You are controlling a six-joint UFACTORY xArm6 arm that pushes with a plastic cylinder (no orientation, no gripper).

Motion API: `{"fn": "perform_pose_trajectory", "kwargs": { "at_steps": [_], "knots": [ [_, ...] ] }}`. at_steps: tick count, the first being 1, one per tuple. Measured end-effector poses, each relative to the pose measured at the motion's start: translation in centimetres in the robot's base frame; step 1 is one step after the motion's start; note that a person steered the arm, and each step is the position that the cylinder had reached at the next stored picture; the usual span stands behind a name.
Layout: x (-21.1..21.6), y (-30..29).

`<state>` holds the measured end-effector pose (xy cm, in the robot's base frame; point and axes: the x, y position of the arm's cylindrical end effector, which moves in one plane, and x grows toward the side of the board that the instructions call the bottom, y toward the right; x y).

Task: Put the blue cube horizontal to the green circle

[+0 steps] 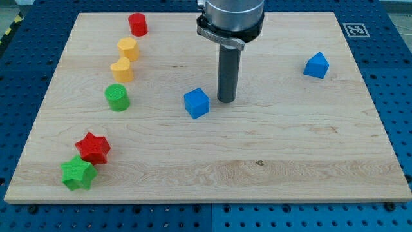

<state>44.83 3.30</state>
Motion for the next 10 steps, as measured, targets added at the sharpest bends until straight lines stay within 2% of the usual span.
{"fn": "perform_pose_trajectory", "kwargs": {
  "at_steps": [1, 3, 7, 10],
  "knots": [
    [1.8, -0.1],
    [2.0, -4.5],
    [1.6, -0.5],
    [-1.0, -6.5]
  ]
}}
